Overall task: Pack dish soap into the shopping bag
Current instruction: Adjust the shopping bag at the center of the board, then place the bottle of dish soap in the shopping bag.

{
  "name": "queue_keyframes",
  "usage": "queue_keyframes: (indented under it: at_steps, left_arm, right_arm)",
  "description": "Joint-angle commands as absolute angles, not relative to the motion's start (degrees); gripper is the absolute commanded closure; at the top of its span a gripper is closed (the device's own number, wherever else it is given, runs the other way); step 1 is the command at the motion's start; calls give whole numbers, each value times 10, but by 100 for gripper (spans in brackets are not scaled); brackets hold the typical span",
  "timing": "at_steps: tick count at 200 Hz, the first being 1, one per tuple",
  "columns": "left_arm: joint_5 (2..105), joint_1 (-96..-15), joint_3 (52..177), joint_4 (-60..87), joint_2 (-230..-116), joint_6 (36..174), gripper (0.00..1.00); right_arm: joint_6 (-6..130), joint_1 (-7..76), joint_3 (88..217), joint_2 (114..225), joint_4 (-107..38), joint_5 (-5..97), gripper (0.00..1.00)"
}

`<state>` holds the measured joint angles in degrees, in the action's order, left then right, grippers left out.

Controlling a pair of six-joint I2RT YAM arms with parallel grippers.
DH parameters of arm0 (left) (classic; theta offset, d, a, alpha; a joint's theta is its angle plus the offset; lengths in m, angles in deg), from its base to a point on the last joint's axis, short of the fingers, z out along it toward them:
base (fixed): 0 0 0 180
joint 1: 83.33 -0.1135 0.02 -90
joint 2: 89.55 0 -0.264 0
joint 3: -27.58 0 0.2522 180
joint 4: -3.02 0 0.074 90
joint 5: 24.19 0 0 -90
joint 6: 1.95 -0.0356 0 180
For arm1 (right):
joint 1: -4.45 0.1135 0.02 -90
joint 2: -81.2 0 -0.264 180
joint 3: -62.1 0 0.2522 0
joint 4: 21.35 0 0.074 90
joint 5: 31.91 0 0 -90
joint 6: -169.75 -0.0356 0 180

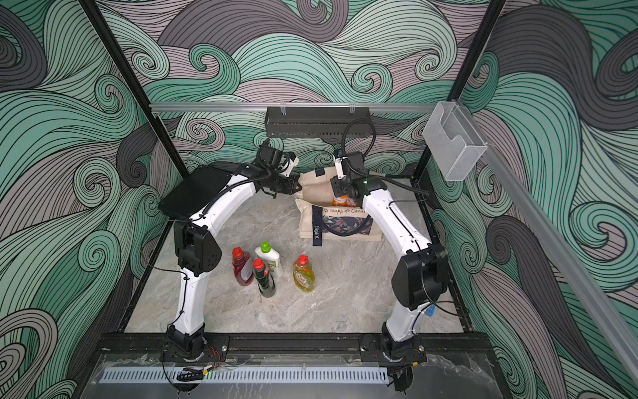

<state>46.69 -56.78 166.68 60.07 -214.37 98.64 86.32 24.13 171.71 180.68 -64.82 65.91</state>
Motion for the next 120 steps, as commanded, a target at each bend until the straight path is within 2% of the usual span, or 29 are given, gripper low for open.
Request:
queue_keyframes:
  at_steps: [1, 120]
  left_arm:
    - [462, -565, 1643, 590, -2102, 990, 93]
    - [438, -566, 1618, 560, -2072, 1003, 91]
  right_arm:
    - [904, 236, 1746, 1810, -573, 737, 100]
    - [904, 223, 1762, 1838, -542, 739, 100]
